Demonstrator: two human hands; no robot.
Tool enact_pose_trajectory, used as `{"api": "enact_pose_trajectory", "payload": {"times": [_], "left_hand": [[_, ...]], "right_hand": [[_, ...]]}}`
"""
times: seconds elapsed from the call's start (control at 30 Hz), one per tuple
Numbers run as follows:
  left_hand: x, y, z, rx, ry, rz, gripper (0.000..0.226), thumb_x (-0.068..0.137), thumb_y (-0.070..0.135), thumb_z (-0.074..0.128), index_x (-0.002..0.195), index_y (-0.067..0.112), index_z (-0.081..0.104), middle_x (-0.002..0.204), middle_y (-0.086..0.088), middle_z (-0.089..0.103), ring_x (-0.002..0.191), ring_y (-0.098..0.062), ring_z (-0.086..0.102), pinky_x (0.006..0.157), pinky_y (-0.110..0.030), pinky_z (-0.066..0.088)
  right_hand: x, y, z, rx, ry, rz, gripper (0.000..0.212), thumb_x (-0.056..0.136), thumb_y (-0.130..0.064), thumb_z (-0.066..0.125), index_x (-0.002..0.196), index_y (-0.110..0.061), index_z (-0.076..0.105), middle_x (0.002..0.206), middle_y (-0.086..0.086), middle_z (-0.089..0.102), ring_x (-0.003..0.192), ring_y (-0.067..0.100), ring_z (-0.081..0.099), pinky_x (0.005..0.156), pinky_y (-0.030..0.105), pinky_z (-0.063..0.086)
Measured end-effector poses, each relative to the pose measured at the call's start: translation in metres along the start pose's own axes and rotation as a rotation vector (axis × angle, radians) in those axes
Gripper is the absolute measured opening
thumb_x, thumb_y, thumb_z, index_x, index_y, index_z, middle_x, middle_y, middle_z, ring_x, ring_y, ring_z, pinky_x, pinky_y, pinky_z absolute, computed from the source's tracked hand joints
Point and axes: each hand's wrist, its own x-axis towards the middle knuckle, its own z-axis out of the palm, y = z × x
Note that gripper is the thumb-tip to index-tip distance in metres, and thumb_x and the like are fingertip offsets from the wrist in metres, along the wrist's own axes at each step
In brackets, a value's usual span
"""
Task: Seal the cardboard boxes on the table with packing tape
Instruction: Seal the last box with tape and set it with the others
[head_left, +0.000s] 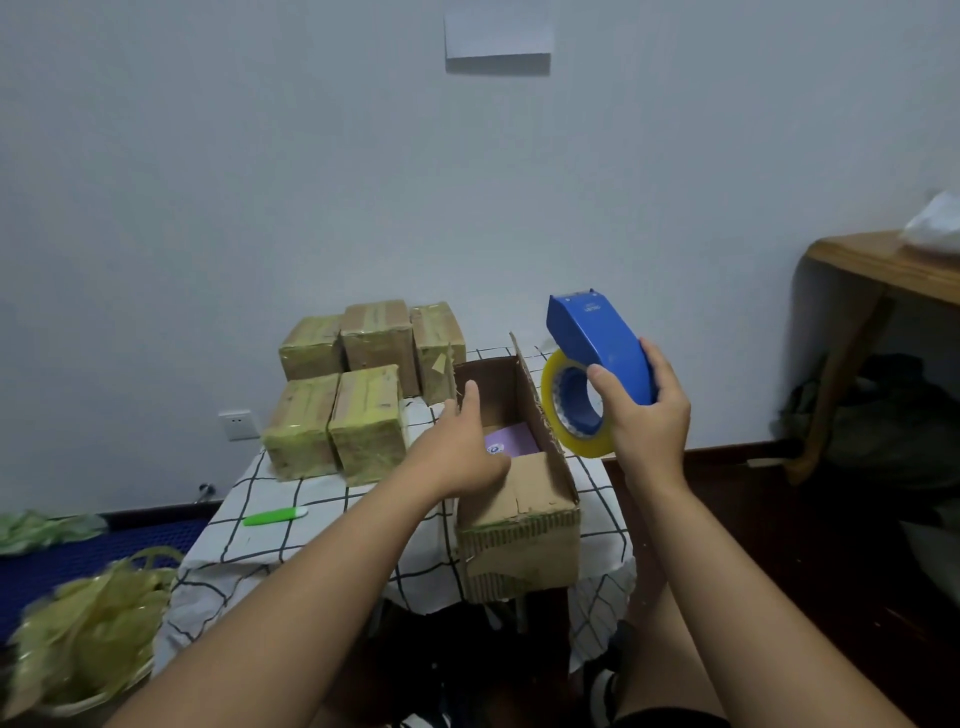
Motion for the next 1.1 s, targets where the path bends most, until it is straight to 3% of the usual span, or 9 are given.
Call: {"api": "enact_pose_trajectory", "payload": {"times": [0.17, 0.27, 0.37, 0.5, 0.6, 0.77, 0.93, 1.0, 1.1], "left_hand": [[0.0, 0.005, -0.001, 0.007, -0.016, 0.009, 0.095, 0.09, 0.043, 0.058, 0.157, 0.017, -0.004, 0.164, -0.008, 0.01, 0.146, -0.025, 0.026, 0.111, -0.039, 0.035], [0.003, 0.009, 0.0, -0.075, 0.024, 0.008, 0.081, 0.094, 0.04, 0.053, 0.157, 0.015, 0.008, 0.159, -0.01, 0.028, 0.137, -0.028, 0.04, 0.107, -0.038, 0.039], [0.009, 0.007, 0.003, -0.18, 0.018, -0.024, 0.055, 0.098, 0.038, 0.046, 0.146, 0.014, 0.033, 0.141, -0.014, 0.051, 0.122, -0.031, 0.051, 0.099, -0.036, 0.042], [0.012, 0.002, 0.023, -0.149, -0.076, -0.055, 0.068, 0.095, 0.068, 0.032, 0.141, 0.019, 0.041, 0.141, -0.007, 0.052, 0.137, -0.033, 0.034, 0.107, -0.045, 0.034], [0.011, 0.004, 0.032, -0.123, -0.066, -0.039, 0.078, 0.085, 0.079, 0.035, 0.149, 0.033, 0.029, 0.151, -0.003, 0.04, 0.144, -0.036, 0.018, 0.111, -0.057, 0.026], [0.009, 0.005, 0.039, 0.008, -0.127, 0.029, 0.074, 0.092, 0.058, 0.047, 0.155, 0.033, 0.016, 0.161, 0.002, 0.016, 0.146, -0.032, 0.006, 0.116, -0.056, 0.017], [0.014, -0.01, 0.027, -0.002, -0.255, 0.195, 0.05, 0.102, 0.032, 0.045, 0.146, 0.049, 0.032, 0.164, -0.007, 0.01, 0.15, -0.03, 0.004, 0.121, -0.05, 0.009], [0.021, -0.023, 0.011, -0.025, -0.349, 0.206, 0.051, 0.102, 0.023, 0.046, 0.146, 0.045, 0.036, 0.164, -0.002, 0.009, 0.15, -0.025, 0.011, 0.121, -0.043, 0.012], [0.02, -0.017, 0.004, -0.08, -0.351, 0.122, 0.046, 0.095, 0.035, 0.054, 0.139, 0.034, 0.04, 0.15, -0.007, 0.038, 0.13, -0.026, 0.043, 0.108, -0.038, 0.035]], "right_hand": [[0.0, 0.001, 0.003, -0.01, -0.028, -0.003, 0.067, 0.083, -0.035, 0.079, 0.142, -0.023, 0.051, 0.134, -0.006, 0.056, 0.119, 0.014, 0.057, 0.095, 0.031, 0.056], [-0.001, 0.001, 0.005, -0.015, -0.044, -0.011, 0.065, 0.082, -0.036, 0.08, 0.14, -0.025, 0.053, 0.13, -0.008, 0.057, 0.117, 0.013, 0.058, 0.093, 0.031, 0.056], [0.0, 0.003, 0.006, -0.002, -0.049, 0.029, 0.065, 0.082, -0.035, 0.08, 0.139, -0.025, 0.053, 0.132, -0.008, 0.057, 0.118, 0.014, 0.058, 0.095, 0.032, 0.055], [-0.006, 0.007, 0.016, -0.036, -0.12, 0.045, 0.059, 0.082, -0.033, 0.08, 0.135, -0.025, 0.055, 0.128, -0.008, 0.059, 0.116, 0.012, 0.058, 0.088, 0.023, 0.052], [-0.011, 0.009, 0.025, -0.031, -0.108, 0.047, 0.062, 0.083, -0.033, 0.08, 0.138, -0.024, 0.054, 0.131, -0.008, 0.057, 0.118, 0.012, 0.057, 0.095, 0.03, 0.054], [-0.011, 0.011, 0.022, -0.045, -0.029, 0.044, 0.064, 0.082, -0.036, 0.08, 0.139, -0.022, 0.054, 0.131, -0.007, 0.058, 0.117, 0.012, 0.057, 0.097, 0.036, 0.054], [-0.004, 0.003, 0.009, 0.001, 0.073, 0.07, 0.064, 0.082, -0.036, 0.079, 0.139, -0.024, 0.052, 0.129, -0.011, 0.056, 0.116, 0.011, 0.057, 0.099, 0.035, 0.053], [-0.001, -0.001, 0.005, -0.001, 0.076, 0.047, 0.064, 0.082, -0.036, 0.08, 0.139, -0.024, 0.053, 0.129, -0.012, 0.056, 0.116, 0.009, 0.057, 0.1, 0.034, 0.053], [0.003, -0.005, 0.002, -0.007, 0.079, 0.027, 0.067, 0.082, -0.037, 0.08, 0.141, -0.023, 0.052, 0.132, -0.011, 0.056, 0.119, 0.008, 0.056, 0.101, 0.035, 0.052]]}}
